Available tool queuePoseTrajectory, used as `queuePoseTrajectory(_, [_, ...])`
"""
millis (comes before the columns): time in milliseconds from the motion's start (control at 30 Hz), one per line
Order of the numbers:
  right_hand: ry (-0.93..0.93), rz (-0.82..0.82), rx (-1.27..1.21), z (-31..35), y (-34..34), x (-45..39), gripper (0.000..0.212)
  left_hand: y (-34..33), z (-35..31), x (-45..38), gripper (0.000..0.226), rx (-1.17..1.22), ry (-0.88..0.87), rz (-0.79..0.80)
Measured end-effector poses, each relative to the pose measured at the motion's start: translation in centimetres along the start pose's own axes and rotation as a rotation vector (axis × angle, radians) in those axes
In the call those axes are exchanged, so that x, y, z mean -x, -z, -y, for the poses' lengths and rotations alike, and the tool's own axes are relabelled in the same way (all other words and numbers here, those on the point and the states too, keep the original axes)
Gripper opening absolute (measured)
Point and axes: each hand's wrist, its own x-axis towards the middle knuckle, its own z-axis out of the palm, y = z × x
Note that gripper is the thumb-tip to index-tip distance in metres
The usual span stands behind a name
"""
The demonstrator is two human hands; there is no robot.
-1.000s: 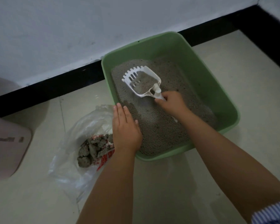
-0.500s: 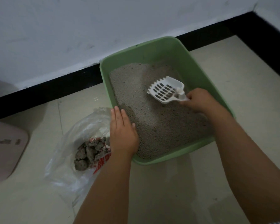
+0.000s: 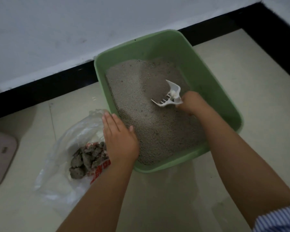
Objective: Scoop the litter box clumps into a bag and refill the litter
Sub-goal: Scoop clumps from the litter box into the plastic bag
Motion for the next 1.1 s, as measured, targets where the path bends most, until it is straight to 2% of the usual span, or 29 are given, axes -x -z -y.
queuePoseTrajectory(233, [0.035, -0.076, -0.266, 3.6, -2.1, -4.7, 0.033, -0.3, 0.4, -0.4, 0.062, 0.015, 0.004, 0.059])
queuePoseTrajectory(333, [0.040, -0.102, -0.356, 4.5, -2.6, -5.8, 0.025, -0.3, 0.4, -0.5, 0.057, 0.019, -0.024, -0.076])
queuePoseTrajectory(400, [0.033, -0.135, -0.385, 4.7, -2.8, -6.2, 0.024, -0.5, 0.6, -0.8, 0.052, -0.007, -0.046, -0.038])
queuePoseTrajectory(500, [0.067, -0.170, -0.399, 4.7, -3.3, -6.1, 0.037, -0.5, 0.5, -0.6, 0.048, 0.070, -0.043, -0.086])
queuePoseTrajectory(567, [0.068, -0.199, -0.419, 4.5, -3.7, -5.8, 0.043, -0.5, 0.6, -0.4, 0.054, 0.052, -0.031, -0.029])
queuePoseTrajectory(700, [0.132, -0.242, -0.584, 4.5, -3.7, -4.9, 0.025, -0.4, 0.6, -0.4, 0.058, 0.027, -0.010, -0.009])
queuePoseTrajectory(800, [0.198, -0.280, -0.682, 4.2, -3.3, -3.9, 0.023, 0.0, 0.3, -0.3, 0.057, 0.010, 0.004, 0.025])
queuePoseTrajectory(933, [0.235, -0.292, -0.643, 3.5, -3.0, -2.4, 0.015, 0.1, 0.3, -0.3, 0.057, 0.023, 0.009, 0.042])
queuePoseTrajectory(1100, [0.285, -0.247, -0.497, 1.8, -2.9, 0.0, 0.025, 0.2, 0.2, -0.2, 0.056, 0.046, 0.019, 0.036])
